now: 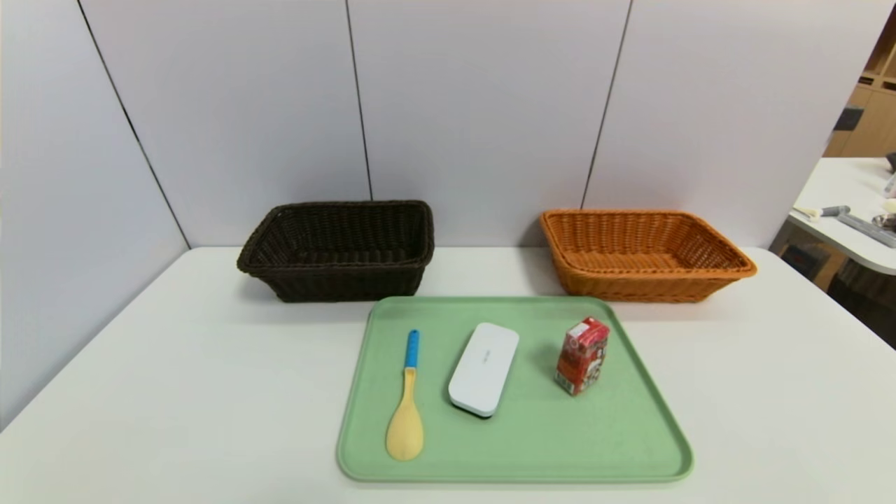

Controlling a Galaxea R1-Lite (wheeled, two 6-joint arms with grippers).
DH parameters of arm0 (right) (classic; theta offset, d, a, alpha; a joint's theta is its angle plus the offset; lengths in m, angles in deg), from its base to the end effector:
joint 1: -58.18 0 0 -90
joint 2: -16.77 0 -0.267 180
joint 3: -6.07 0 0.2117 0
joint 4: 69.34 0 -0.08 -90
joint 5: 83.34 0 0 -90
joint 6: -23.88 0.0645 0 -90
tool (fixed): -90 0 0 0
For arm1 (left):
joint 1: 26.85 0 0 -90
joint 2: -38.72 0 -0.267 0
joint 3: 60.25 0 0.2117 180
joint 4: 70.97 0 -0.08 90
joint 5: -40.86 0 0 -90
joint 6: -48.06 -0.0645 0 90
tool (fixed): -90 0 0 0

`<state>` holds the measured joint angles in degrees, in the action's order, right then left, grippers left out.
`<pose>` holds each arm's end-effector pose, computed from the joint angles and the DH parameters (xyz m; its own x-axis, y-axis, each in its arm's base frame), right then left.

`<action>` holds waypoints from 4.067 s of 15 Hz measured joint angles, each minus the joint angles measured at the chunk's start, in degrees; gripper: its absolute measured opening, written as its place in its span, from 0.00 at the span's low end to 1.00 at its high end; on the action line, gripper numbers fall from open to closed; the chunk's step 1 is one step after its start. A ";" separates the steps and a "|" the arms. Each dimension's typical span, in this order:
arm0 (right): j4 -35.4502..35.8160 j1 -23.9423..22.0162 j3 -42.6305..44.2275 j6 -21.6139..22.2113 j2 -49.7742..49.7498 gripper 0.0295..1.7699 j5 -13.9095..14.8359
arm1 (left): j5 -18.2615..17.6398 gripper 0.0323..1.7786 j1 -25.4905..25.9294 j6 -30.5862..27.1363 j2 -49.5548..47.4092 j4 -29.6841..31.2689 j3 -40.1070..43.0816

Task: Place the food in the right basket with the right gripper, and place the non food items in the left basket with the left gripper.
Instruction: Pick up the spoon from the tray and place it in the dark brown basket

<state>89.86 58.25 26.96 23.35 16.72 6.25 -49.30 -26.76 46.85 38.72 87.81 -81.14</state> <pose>0.0752 0.0006 0.0758 1.0000 0.0084 0.0024 -0.0084 0.9999 -0.0093 0.0753 -0.0001 0.0747 1.0000 -0.0012 -0.0058 0.0013 0.9998 0.0211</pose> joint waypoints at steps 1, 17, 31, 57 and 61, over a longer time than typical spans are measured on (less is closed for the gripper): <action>-0.02 0.00 0.00 -0.02 0.00 0.96 -0.02 | 0.00 0.95 0.00 -0.02 0.00 -0.02 0.00; -0.10 0.00 0.00 -0.62 0.00 0.96 -0.02 | -0.02 0.95 0.00 -0.41 0.00 0.06 0.00; -4.52 0.00 4.84 -1.45 0.51 0.96 -1.73 | -1.32 0.95 -0.02 -0.02 0.30 -5.47 -6.52; -25.78 2.62 52.04 -2.89 68.40 0.96 -3.46 | -10.86 0.95 -22.36 8.53 69.57 -23.04 -54.87; -26.06 8.39 54.93 -2.26 74.44 0.96 -2.61 | -0.85 0.95 -35.77 19.77 81.58 -24.48 -62.43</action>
<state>63.80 66.64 81.89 21.10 91.15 3.64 -50.16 -62.52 66.63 120.30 63.33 -143.57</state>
